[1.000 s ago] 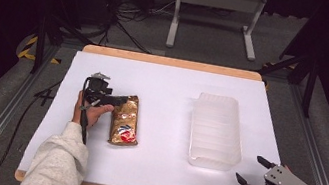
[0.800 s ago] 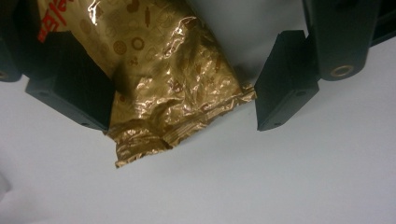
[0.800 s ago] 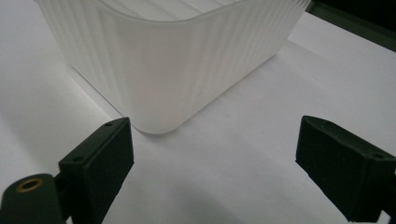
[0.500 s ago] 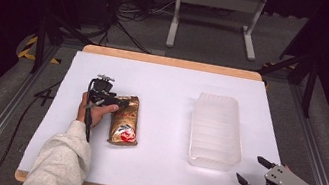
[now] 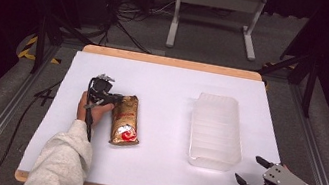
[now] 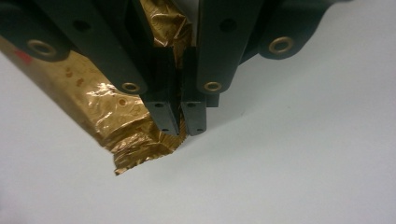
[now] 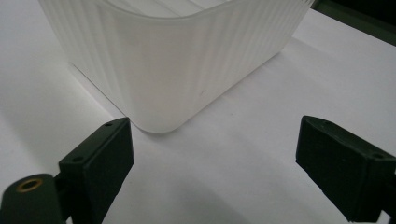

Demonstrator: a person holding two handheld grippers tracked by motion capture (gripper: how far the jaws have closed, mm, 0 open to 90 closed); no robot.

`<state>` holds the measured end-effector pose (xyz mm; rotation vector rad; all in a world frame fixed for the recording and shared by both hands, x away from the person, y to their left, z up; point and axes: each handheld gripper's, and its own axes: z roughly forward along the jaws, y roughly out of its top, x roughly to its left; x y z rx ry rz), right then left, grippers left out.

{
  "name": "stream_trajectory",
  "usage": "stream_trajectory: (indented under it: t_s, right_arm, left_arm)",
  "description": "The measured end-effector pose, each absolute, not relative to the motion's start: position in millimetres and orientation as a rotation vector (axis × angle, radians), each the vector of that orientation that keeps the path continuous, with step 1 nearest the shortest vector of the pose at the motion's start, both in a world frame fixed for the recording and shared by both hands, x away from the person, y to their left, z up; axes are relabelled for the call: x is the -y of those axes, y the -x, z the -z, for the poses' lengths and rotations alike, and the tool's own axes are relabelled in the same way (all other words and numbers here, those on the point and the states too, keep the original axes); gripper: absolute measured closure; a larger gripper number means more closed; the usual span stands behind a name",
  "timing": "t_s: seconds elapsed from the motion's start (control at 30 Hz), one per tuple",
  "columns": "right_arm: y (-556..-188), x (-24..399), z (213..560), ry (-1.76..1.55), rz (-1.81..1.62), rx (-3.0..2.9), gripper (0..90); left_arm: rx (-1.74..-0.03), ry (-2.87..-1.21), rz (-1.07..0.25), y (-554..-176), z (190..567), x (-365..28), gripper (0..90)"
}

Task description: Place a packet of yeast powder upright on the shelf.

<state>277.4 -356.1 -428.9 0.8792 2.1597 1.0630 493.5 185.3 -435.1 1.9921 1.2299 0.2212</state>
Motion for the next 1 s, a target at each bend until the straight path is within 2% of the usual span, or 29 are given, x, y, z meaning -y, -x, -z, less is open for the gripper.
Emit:
stream_trajectory:
  t_s: [0.23, 0.3, 0.53, 1.0]
  right_arm:
    - [-276, 356, 428, -0.875, -1.063, -2.154, 11.8]
    - [-276, 357, 428, -0.879, -1.061, -2.154, 11.8]
    - [-275, 357, 427, -0.877, -1.06, -2.15, 11.8]
    - [-275, 357, 426, -0.879, -1.057, -2.139, 11.8]
  left_arm:
    - [-1.137, -1.897, -0.259, -475, 409, -191, 86.2]
    - [-1.057, -1.863, -0.289, -459, 392, -192, 86.3]
    - [-0.919, -1.838, -0.348, -430, 364, -188, 86.4]
    - [-0.723, -1.763, -0.379, -384, 320, -166, 86.9]
